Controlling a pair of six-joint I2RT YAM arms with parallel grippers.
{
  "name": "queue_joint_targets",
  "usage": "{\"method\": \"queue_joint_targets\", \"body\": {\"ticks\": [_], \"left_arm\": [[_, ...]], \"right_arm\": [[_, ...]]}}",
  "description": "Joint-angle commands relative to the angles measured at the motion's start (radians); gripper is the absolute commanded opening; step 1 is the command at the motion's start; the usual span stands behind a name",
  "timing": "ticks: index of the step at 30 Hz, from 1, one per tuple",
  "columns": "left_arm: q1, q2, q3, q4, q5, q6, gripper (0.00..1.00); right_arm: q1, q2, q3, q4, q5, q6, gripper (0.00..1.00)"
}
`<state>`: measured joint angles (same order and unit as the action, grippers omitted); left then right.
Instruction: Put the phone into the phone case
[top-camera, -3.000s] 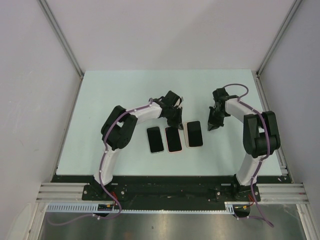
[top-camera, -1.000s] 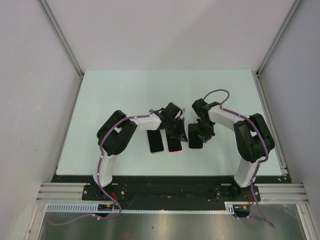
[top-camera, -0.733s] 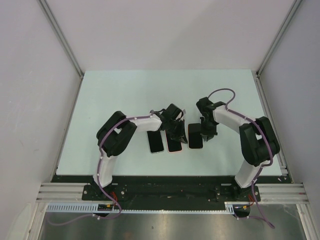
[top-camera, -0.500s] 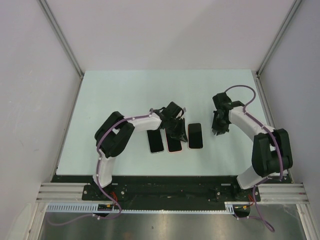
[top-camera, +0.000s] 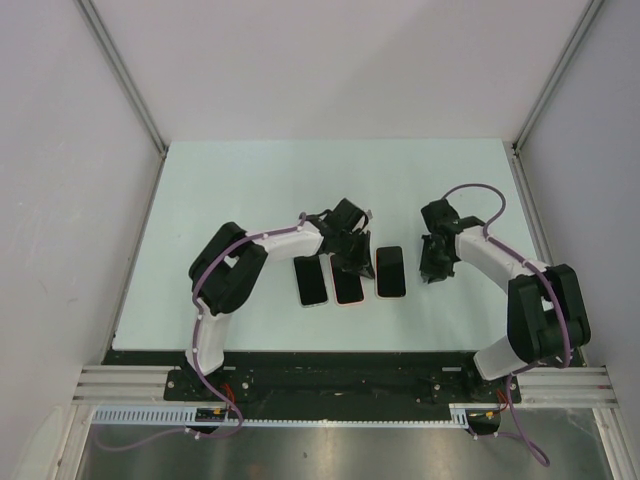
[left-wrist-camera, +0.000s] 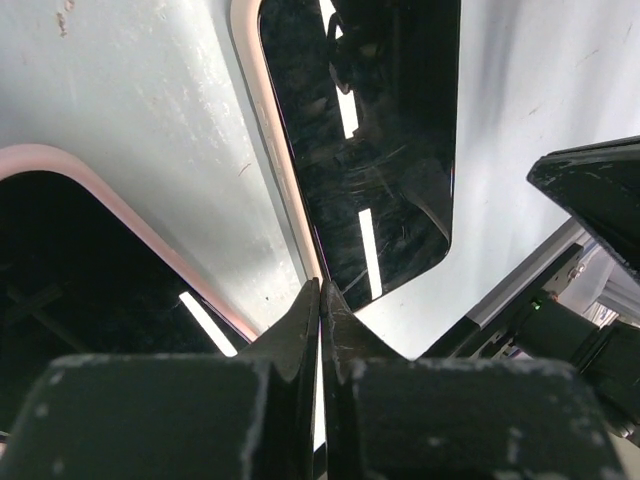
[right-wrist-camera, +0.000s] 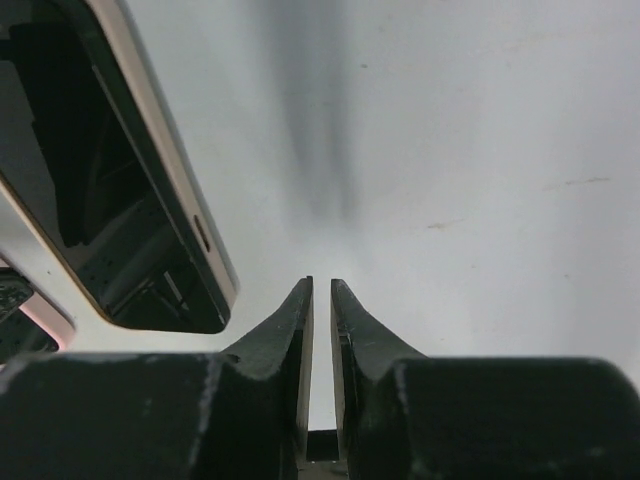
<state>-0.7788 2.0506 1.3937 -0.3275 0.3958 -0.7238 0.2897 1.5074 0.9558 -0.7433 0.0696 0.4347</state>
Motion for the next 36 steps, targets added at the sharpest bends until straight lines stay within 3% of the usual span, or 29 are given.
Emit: {"method": "queue_joint_targets", "body": {"ticks": [1, 13, 28, 30, 31, 33, 36], "left_arm": [[-0.013, -0.004, -0.005, 0.002, -0.002, 0.012, 0.02], [-0.046, 0.036, -0.015, 0.045, 0.034, -0.025, 0.00], [-0.054, -0.010, -0.042, 0.064, 0.020, -0.042, 0.00], [-0.051, -0.024, -0.038, 0.058, 0.006, -0.037, 0.06], [-0.050, -0.038, -0.036, 0.058, -0.003, -0.029, 0.17], [-0.047, -0.050, -0.029, 0.053, -0.040, -0.025, 0.26], [-0.034, -0.040, 0.008, 0.036, -0.048, -0.017, 0.39]], "right_arm": [[0.042, 0.028, -0.002, 0.056, -0.019, 0.028, 0.16], [0.146, 0.066, -0.002, 0.107, -0.054, 0.098, 0.15], [0.086, -0.025, -0.002, 0.091, -0.099, 0.079, 0.15], [0.043, -0.045, -0.002, 0.085, -0.135, 0.030, 0.16], [0.034, -0.058, -0.002, 0.087, -0.148, 0.016, 0.18], [-0.001, -0.079, -0.005, 0.101, -0.195, -0.028, 0.22], [-0.061, -0.093, -0.006, 0.140, -0.306, -0.062, 0.41]]}}
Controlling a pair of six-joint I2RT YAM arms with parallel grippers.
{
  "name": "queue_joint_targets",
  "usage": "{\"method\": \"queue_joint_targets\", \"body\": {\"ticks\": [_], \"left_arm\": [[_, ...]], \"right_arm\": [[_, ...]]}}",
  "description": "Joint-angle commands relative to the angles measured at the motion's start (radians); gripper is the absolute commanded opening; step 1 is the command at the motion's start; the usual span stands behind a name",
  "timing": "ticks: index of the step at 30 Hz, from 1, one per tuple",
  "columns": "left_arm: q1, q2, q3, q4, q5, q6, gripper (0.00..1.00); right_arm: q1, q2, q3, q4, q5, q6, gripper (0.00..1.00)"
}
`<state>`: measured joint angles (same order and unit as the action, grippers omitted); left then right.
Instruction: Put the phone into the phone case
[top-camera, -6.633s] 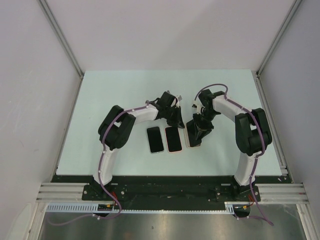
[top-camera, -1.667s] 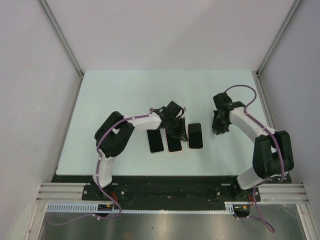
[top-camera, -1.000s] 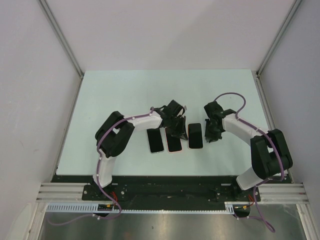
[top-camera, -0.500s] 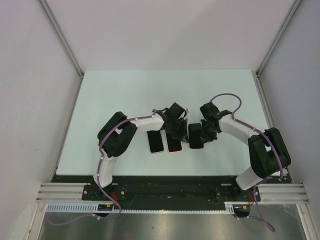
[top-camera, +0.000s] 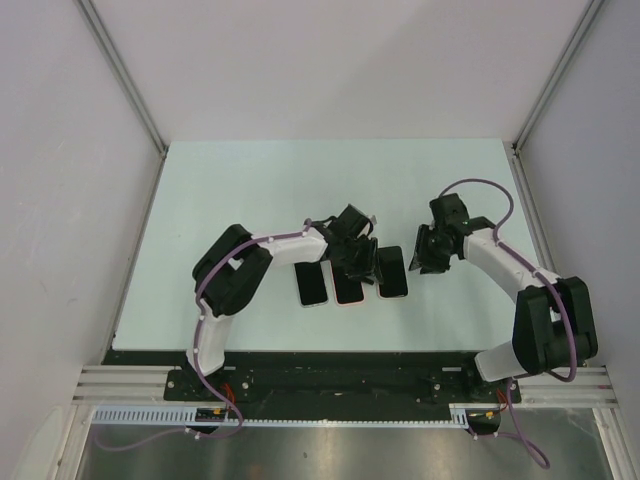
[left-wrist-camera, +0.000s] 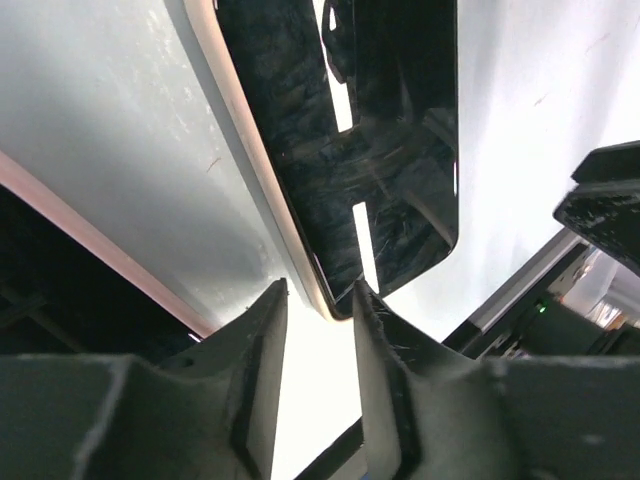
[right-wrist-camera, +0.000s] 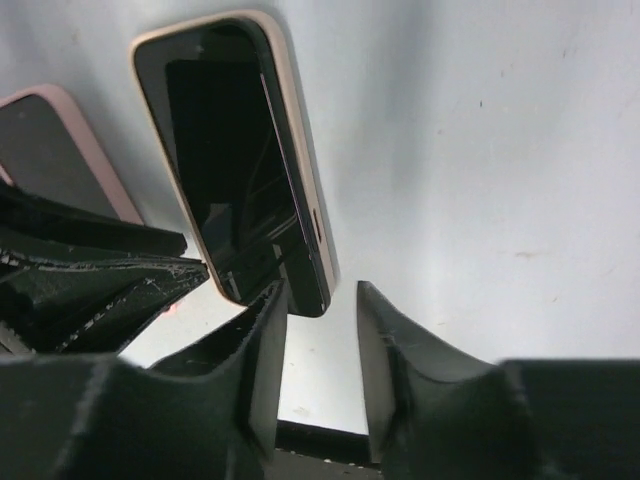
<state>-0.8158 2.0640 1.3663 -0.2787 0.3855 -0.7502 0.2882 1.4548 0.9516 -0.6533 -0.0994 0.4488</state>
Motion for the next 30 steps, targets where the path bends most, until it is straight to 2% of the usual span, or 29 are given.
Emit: {"method": "queue_joint_targets", "body": {"ticks": [1, 6, 10, 21, 30], "left_arm": [[0.007, -0.036, 0.048, -0.033, -0.039, 0.015, 0.41], [0.030, -0.004, 0.109, -0.053, -0.065, 0.035, 0.44], [0.052, 0.045, 0.158, -0.077, -0.065, 0.055, 0.44], [0.066, 0.134, 0.212, -0.089, -0.063, 0.046, 0.42], [0.066, 0.157, 0.203, -0.071, -0.019, 0.020, 0.37]], "right_arm": [[-0.073, -0.043, -0.007, 0.067, -0.152, -0.076, 0.48], [-0.132, -0.025, -0.031, 0.178, -0.327, -0.079, 0.53], [-0.155, -0.014, -0.060, 0.240, -0.407, -0.073, 0.64], [-0.173, 0.004, -0.137, 0.394, -0.453, -0.067, 0.70], [-0.169, 0.076, -0.165, 0.437, -0.436, -0.085, 0.73]]}}
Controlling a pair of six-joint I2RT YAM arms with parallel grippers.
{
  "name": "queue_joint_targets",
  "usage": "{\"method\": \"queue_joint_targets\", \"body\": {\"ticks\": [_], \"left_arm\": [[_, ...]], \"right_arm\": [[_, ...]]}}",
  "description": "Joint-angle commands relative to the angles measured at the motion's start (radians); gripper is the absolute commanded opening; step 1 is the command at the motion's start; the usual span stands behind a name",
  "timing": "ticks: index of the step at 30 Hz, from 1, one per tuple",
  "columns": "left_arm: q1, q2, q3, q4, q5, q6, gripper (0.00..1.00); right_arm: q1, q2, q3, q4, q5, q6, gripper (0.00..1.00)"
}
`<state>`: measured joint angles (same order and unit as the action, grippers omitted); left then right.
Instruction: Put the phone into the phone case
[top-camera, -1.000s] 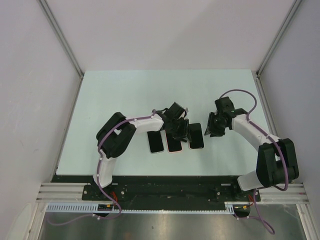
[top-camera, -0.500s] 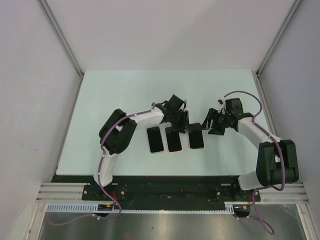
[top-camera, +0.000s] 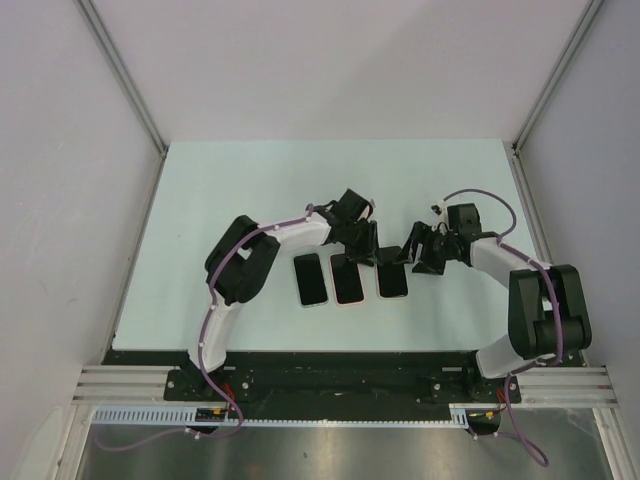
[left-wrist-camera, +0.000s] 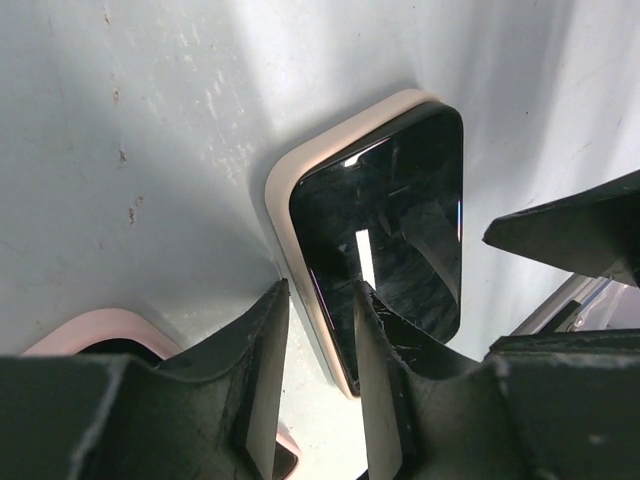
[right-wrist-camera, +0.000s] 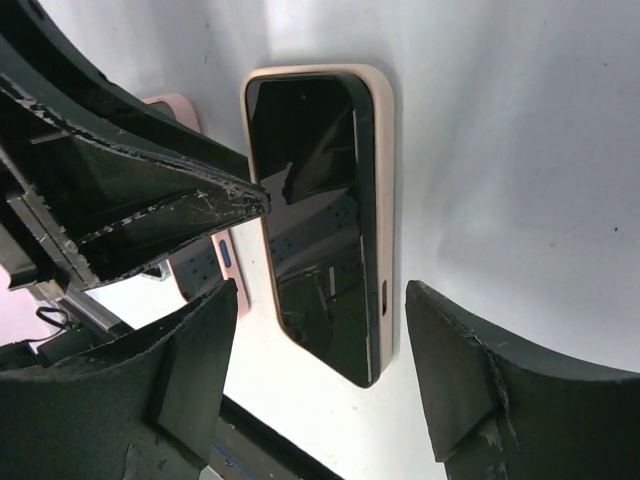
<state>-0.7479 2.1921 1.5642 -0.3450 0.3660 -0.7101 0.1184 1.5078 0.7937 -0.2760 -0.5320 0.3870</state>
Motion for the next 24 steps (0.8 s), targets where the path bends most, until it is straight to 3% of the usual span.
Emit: {"method": "queue_joint_targets", "body": {"ticks": [1, 6, 11, 19, 24], "left_arm": [[-0.002, 0.031, 0.000, -0.003, 0.004, -0.023, 0.36], [-0.002, 0.040, -0.006, 0.011, 0.053, -0.045, 0.26], [-0.002, 0.025, -0.035, 0.046, 0.099, -0.060, 0.23], [-0.002, 0.024, -0.070, 0.106, 0.151, -0.088, 0.19], [-0.002, 0.024, -0.075, 0.127, 0.180, -0.100, 0.17]], "right_arm": [[0.004, 0.028, -0.007, 0.061, 0.004, -0.026, 0.73], [0.023, 0.087, -0.010, 0.086, -0.025, -0.031, 0.73], [0.021, 0.103, -0.011, 0.127, -0.133, 0.003, 0.74], [-0.037, 0.117, -0.040, 0.365, -0.388, 0.150, 0.76], [-0.059, 0.135, -0.085, 0.558, -0.503, 0.288, 0.71]]}}
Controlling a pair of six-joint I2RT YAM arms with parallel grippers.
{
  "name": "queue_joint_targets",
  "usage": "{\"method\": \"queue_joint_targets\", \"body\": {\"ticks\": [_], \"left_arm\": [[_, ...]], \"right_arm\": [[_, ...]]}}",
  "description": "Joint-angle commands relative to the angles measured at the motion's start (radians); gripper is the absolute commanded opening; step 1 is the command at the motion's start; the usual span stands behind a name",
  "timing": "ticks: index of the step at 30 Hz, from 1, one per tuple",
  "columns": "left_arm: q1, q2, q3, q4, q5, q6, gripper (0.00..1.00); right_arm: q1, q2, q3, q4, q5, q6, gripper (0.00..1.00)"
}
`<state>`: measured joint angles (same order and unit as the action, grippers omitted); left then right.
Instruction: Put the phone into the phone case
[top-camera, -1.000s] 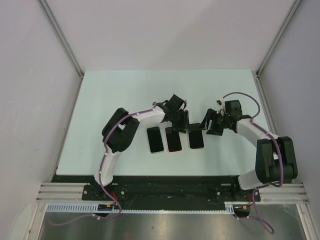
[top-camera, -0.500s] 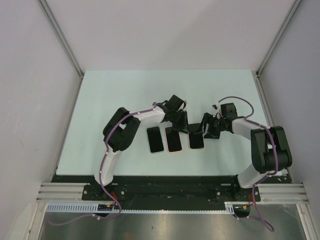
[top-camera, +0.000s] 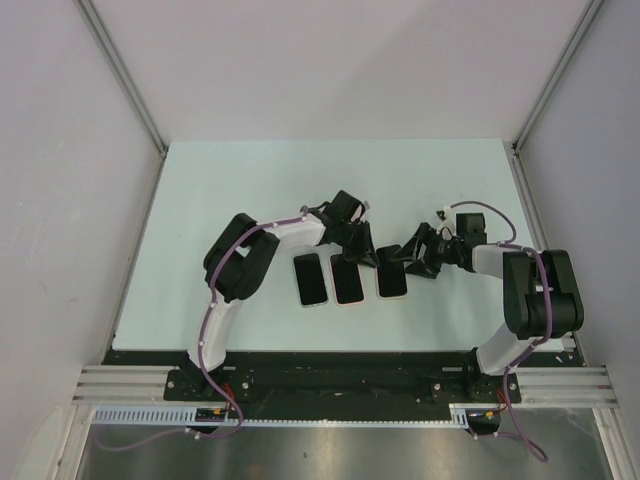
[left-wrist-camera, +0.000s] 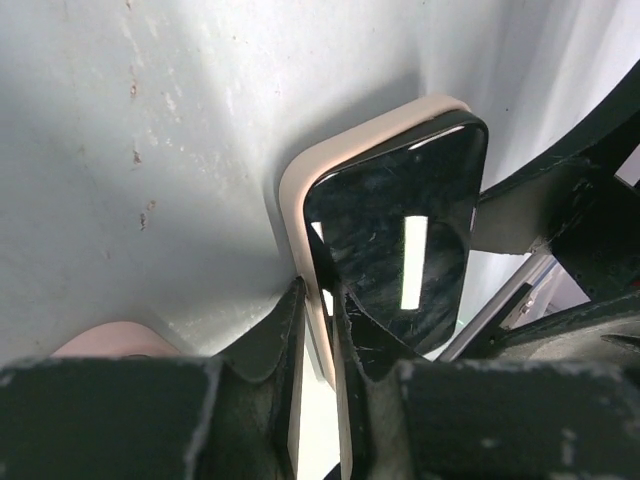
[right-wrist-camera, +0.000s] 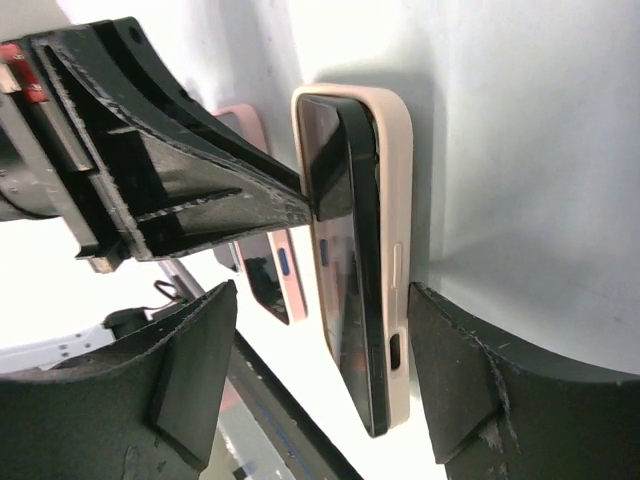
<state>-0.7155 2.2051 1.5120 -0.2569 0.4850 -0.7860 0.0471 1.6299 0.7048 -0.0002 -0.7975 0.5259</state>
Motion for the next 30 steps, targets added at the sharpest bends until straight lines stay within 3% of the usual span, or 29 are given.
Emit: {"method": "queue_joint_targets", "body": {"ticks": [1, 11, 19, 22, 25, 26, 30], "left_arm": [[-0.035, 0.010, -0.024, 0.039, 0.063, -0.022, 0.17], [-0.036, -0.001, -0.029, 0.047, 0.067, -0.018, 0.17], [-0.035, -0.001, -0.032, 0.047, 0.066, -0.016, 0.17], [-0.035, -0.002, -0.036, 0.047, 0.064, -0.015, 0.18], [-0.035, -0.005, -0.042, 0.050, 0.066, -0.015, 0.18], [-0.035, -0.007, -0.044, 0.053, 0.066, -0.015, 0.17], [-0.036, -0.007, -0.047, 0.051, 0.069, -0.018, 0.18]], "right_arm": [[0.010, 0.015, 0.002, 0.282, -0.239, 0.148, 0.71], [-0.004, 0.022, -0.004, 0.209, -0.236, 0.071, 0.68], [-0.021, 0.033, -0.004, 0.147, -0.216, 0.033, 0.57], [-0.021, 0.039, -0.005, 0.149, -0.215, 0.037, 0.50], [-0.021, 0.041, -0.004, 0.152, -0.209, 0.037, 0.37], [-0.020, 0.042, -0.004, 0.149, -0.206, 0.034, 0.28], [-0.021, 0.041, -0.005, 0.144, -0.194, 0.034, 0.15]]}}
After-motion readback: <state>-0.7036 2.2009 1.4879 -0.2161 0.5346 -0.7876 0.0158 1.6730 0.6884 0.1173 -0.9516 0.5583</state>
